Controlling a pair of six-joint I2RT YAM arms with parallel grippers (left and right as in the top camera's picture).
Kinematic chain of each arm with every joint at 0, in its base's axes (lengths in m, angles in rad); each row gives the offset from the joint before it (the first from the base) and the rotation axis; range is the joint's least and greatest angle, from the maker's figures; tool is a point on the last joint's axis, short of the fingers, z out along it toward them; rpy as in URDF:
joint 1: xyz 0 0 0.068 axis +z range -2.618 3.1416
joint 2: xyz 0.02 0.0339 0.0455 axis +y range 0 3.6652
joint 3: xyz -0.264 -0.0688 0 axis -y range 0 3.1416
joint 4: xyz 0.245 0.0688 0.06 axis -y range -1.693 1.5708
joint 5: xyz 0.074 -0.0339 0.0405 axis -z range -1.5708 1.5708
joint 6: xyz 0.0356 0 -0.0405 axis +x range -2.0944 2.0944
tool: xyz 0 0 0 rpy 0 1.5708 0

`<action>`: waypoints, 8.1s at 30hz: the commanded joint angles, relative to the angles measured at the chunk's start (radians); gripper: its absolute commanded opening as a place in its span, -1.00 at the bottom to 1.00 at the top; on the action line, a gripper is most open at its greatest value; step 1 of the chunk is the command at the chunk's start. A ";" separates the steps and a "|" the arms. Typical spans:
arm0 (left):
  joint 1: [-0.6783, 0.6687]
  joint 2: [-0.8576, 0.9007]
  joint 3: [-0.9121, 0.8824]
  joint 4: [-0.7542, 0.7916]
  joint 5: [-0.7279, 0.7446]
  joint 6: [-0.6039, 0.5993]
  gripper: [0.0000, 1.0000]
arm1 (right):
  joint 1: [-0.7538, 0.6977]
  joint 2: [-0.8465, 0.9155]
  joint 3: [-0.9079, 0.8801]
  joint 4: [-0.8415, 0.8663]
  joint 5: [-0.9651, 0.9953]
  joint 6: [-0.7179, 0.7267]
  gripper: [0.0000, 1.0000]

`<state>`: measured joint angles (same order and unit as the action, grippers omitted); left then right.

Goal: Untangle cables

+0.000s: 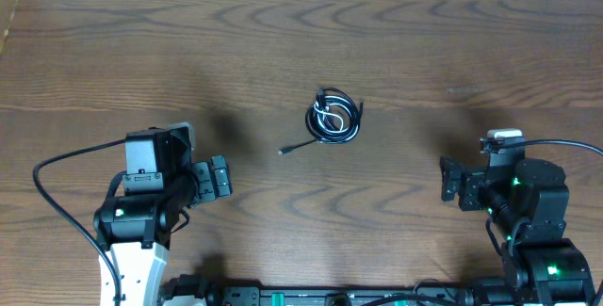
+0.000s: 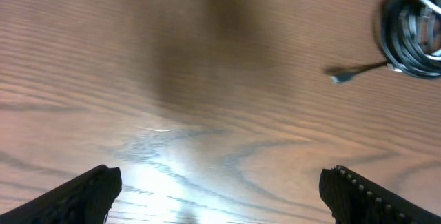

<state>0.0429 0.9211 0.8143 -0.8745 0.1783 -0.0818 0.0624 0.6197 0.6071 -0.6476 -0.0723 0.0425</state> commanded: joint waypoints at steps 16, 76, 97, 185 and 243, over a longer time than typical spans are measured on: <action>-0.155 0.222 0.212 0.249 0.090 -0.032 0.95 | 0.003 0.021 0.022 0.015 -0.005 0.089 0.99; -0.507 0.823 0.251 0.726 0.128 -0.298 -0.85 | 0.003 0.040 0.022 0.016 -0.005 0.092 0.99; -0.566 0.601 0.250 0.543 0.072 -0.140 -0.85 | 0.003 0.040 0.022 0.027 -0.006 0.092 0.98; -0.524 0.592 0.257 0.591 0.460 -0.050 -0.85 | 0.005 0.533 0.022 0.389 -0.584 0.005 0.94; -0.524 0.515 0.257 0.426 0.141 -0.069 -0.85 | 0.267 0.649 0.020 0.524 -0.275 0.058 0.77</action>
<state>-0.4843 1.4471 1.0611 -0.4458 0.3332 -0.1532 0.3073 1.2652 0.6128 -0.1219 -0.3470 0.0879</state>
